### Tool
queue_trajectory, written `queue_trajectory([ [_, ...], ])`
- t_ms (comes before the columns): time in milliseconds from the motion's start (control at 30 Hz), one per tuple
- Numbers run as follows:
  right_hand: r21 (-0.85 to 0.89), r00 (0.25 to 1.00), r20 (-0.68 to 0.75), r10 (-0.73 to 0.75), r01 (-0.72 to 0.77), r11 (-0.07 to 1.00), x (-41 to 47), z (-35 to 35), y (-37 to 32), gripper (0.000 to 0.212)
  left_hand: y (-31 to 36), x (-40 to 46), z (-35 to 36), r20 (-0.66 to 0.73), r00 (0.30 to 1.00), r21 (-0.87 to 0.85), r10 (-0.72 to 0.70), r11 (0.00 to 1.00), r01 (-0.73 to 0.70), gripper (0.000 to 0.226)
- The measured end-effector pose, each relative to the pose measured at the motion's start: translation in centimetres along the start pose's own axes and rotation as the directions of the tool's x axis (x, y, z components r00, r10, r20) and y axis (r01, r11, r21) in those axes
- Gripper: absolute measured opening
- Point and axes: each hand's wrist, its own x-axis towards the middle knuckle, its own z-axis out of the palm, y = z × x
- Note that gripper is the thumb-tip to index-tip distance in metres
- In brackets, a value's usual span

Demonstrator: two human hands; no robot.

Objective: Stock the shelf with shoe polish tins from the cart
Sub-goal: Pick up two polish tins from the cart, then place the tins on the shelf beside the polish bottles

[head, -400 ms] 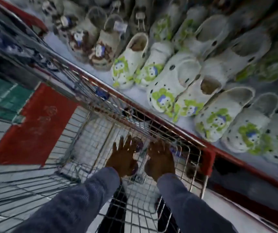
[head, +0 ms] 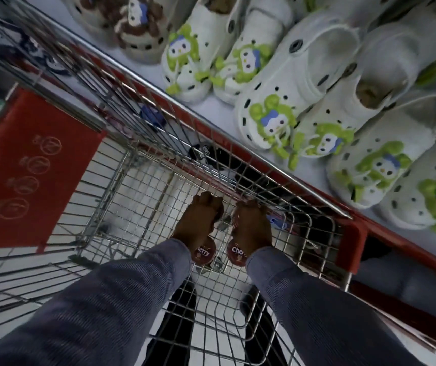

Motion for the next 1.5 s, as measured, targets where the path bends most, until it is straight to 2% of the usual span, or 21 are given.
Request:
queue_trajectory([
  [33, 0.03, 1.0, 0.024, 0.011, -0.012, 0.999, -0.2, -0.7, -0.2, 0.05, 0.4, -0.6, -0.5, 0.032, 0.997, -0.047, -0.075, 0.996, 0.077, 0.032],
  [100, 0.103, 0.999, 0.034, -0.025, 0.021, 0.994, -1.4, -3.4, -0.9, 0.061, 1.6, -1.7, -3.7, -0.06, 0.996, -0.066, -0.061, 0.996, 0.057, 0.064],
  [167, 0.173, 0.998, 0.011, -0.064, 0.061, 0.983, -3.2, -7.2, -2.0, 0.059, 3.2, -3.8, -7.9, -0.095, 0.992, -0.078, -0.079, 0.994, 0.072, 0.08],
  [300, 0.234, 0.979, -0.083, -0.185, 0.199, 0.952, -8.5, -16.3, -4.3, 0.062, 5.9, -9.1, -16.6, -0.207, 0.973, -0.119, -0.106, 0.989, 0.083, 0.069],
  [433, 0.267, 0.939, -0.218, -0.266, 0.32, 0.909, -14.0, -26.1, -6.1, 0.06, 9.1, -14.6, -25.2, -0.339, 0.938, -0.111, -0.075, 0.993, 0.04, 0.08],
  [533, 0.249, 0.893, -0.321, -0.315, 0.4, 0.882, -17.1, -33.0, -7.0, 0.067, 12.7, -17.3, -31.2, -0.418, 0.908, -0.066, 0.018, 0.997, -0.049, 0.081],
  [667, 0.213, 0.808, -0.484, -0.336, 0.481, 0.85, -21.1, -41.9, -7.4, 0.057, 18.3, -19.8, -38.4, -0.554, 0.818, -0.015, 0.155, 0.98, -0.196, 0.073],
  [767, 0.185, 0.735, -0.601, -0.315, 0.512, 0.839, -23.1, -47.1, -6.6, 0.054, 21.9, -20.0, -42.7, -0.612, 0.762, 0.006, 0.212, 0.965, -0.263, 0.076],
  [933, 0.16, 0.71, -0.664, -0.235, 0.442, 0.883, -23.8, -52.7, -4.6, 0.088, 27.6, -17.8, -47.6, -0.602, 0.734, 0.055, 0.315, 0.933, -0.355, 0.078],
  [1067, 0.234, 0.695, -0.71, -0.111, 0.381, 0.894, -21.8, -56.0, -3.1, 0.089, 31.9, -14.0, -50.3, -0.582, 0.725, 0.088, 0.369, 0.914, -0.395, 0.073],
  [1267, 0.381, 0.73, -0.682, 0.053, 0.293, 0.877, -15.2, -58.8, -2.2, 0.096, 35.8, -5.6, -52.6, -0.499, 0.792, 0.112, 0.352, 0.932, -0.344, 0.066],
  [1367, 0.389, 0.759, -0.641, 0.113, 0.194, 0.901, -12.3, -59.4, -2.1, 0.088, 36.4, -1.5, -52.9, -0.444, 0.842, 0.115, 0.306, 0.951, -0.285, 0.065],
  [1500, 0.352, 0.784, -0.6, 0.159, 0.08, 0.932, -9.4, -59.8, -1.6, 0.06, 36.8, 2.3, -53.1, -0.417, 0.876, 0.116, 0.242, 0.97, -0.213, 0.068],
])
